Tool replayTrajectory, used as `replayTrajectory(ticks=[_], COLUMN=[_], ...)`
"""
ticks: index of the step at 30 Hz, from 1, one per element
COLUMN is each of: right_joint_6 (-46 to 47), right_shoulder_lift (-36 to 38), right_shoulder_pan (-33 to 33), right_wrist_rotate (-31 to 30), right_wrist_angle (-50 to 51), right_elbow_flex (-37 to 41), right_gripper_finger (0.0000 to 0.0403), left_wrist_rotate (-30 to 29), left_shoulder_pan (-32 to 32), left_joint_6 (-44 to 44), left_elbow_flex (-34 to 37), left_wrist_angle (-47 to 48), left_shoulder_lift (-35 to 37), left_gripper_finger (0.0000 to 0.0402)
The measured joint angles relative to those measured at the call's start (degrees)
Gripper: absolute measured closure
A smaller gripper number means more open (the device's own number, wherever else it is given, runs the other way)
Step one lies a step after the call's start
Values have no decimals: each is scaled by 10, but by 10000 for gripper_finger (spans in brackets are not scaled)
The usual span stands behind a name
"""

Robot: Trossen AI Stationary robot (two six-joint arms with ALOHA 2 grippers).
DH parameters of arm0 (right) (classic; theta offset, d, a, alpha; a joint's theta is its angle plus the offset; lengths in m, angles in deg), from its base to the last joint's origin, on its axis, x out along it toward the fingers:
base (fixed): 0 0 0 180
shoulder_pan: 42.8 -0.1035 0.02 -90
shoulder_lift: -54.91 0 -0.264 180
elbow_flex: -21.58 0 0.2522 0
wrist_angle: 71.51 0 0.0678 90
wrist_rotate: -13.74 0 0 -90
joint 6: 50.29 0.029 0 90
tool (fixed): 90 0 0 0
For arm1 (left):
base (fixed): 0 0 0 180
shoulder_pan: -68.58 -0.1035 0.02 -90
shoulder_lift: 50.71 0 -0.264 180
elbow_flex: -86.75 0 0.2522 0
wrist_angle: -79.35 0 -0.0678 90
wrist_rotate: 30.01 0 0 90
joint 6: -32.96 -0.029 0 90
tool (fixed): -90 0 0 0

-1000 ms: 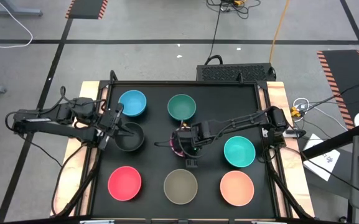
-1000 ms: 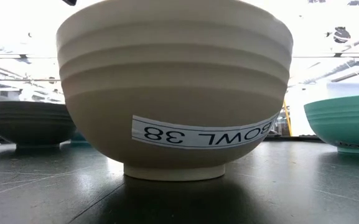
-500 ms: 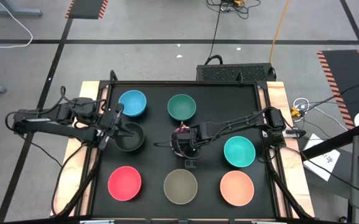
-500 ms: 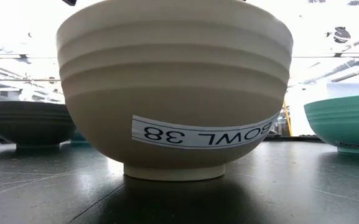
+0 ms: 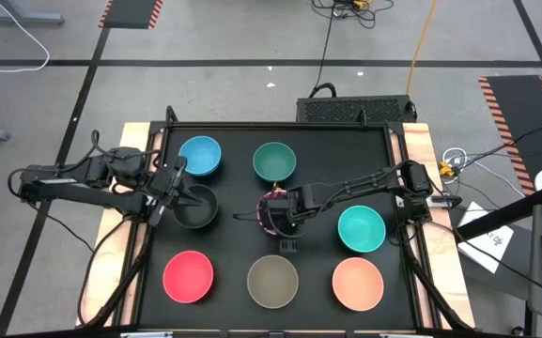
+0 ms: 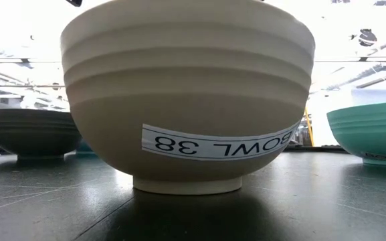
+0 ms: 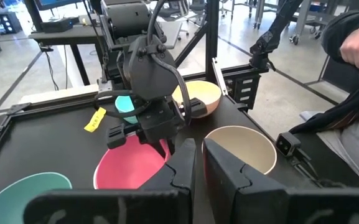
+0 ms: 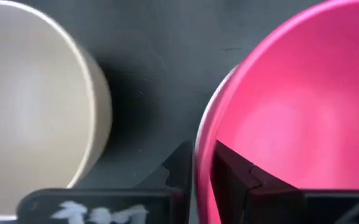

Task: Nest bowls inside each other
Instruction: Stack the pink bowl on top of the white bowl

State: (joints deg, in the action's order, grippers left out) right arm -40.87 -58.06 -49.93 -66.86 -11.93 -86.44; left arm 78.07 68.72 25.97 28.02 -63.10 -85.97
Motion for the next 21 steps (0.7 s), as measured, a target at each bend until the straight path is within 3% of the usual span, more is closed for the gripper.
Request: replayTrajectory(ticks=[15, 21], right_joint_6=[1, 3], right_shoulder_lift=[14, 23], right_shoulder_pan=[5, 9], right_wrist_rotate=[27, 26], right_wrist_angle=[-6, -7], right_elbow_flex=[-4, -4], right_gripper_finger=[253, 231], left_wrist_rotate=[0, 0], left_shoulder_pan=[0, 0], left_joint_6=[0, 0], left_elbow_flex=[0, 0], left_wrist_angle=[1, 2], left_shoulder_lift=[0, 0], left_gripper_finger=[366, 366])
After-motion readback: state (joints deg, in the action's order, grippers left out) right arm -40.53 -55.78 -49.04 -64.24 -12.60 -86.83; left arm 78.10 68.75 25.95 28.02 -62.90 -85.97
